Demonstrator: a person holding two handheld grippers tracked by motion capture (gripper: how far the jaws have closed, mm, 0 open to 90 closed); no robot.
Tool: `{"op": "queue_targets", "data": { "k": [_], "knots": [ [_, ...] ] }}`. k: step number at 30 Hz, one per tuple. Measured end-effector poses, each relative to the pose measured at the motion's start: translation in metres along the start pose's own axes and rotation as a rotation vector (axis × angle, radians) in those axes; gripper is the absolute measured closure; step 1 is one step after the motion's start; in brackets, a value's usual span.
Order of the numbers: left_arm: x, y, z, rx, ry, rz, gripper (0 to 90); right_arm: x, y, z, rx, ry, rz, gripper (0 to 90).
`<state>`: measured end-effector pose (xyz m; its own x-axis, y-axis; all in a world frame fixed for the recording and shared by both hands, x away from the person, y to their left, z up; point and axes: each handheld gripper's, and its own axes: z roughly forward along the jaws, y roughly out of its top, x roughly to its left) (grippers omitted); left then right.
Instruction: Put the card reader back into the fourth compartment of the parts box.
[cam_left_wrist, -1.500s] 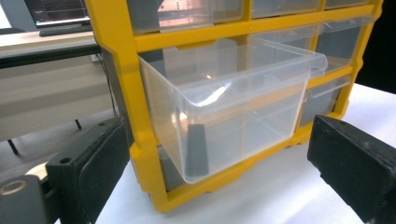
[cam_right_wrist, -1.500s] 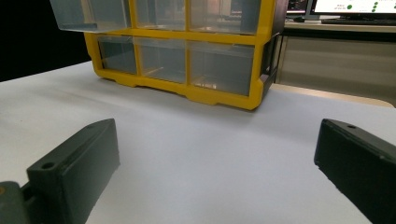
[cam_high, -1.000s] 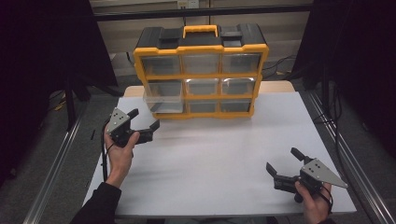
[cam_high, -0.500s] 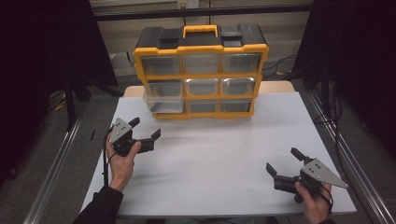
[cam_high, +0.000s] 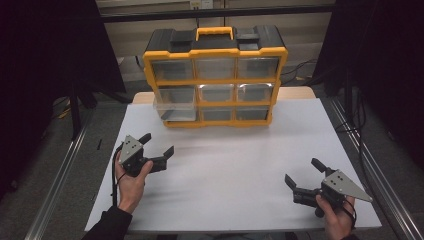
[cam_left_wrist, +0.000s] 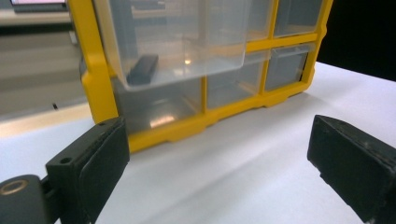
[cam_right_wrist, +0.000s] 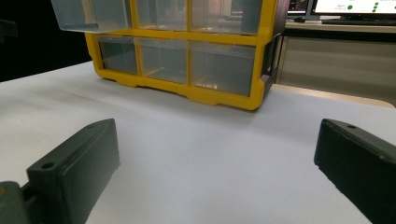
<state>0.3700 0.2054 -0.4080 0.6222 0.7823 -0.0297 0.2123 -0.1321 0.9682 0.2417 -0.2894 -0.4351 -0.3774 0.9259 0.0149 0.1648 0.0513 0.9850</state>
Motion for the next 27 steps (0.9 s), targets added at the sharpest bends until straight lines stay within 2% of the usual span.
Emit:
{"op": "queue_targets", "data": {
  "k": [3,6,9,11,14,19,22,24,27],
  "knots": [
    [-0.004,-0.006,-0.003,0.001,0.002,0.014,5.5,0.000,0.000,0.000,0.001,-0.004,-0.002,0.0],
    [-0.008,-0.011,-0.007,-0.001,-0.005,-0.005,5.3,0.000,0.000,-0.001,0.000,-0.009,-0.005,0.0],
    [-0.010,-0.016,-0.012,-0.018,0.029,-0.014,4.3,0.000,0.000,-0.001,-0.002,-0.010,-0.004,0.0],
    [-0.010,-0.017,-0.017,-0.013,0.024,-0.012,4.2,0.000,0.000,0.000,0.001,-0.011,-0.002,0.0],
    [-0.012,-0.020,-0.022,-0.030,0.022,-0.018,4.2,0.001,0.001,0.000,-0.002,-0.014,0.002,0.0],
    [-0.014,-0.027,-0.030,-0.016,-0.004,-0.022,4.2,0.002,0.000,0.001,0.003,-0.017,0.006,0.0],
    [-0.015,-0.029,-0.035,-0.018,0.000,-0.021,4.2,0.001,0.000,0.001,0.000,-0.023,0.011,0.0],
    [-0.016,-0.030,-0.038,-0.022,-0.001,-0.037,4.2,0.001,0.000,0.000,-0.002,-0.027,0.011,0.0],
    [-0.016,-0.031,-0.045,-0.026,0.012,-0.026,4.2,0.000,0.000,0.000,0.003,-0.026,0.006,0.0]
  ]
}}
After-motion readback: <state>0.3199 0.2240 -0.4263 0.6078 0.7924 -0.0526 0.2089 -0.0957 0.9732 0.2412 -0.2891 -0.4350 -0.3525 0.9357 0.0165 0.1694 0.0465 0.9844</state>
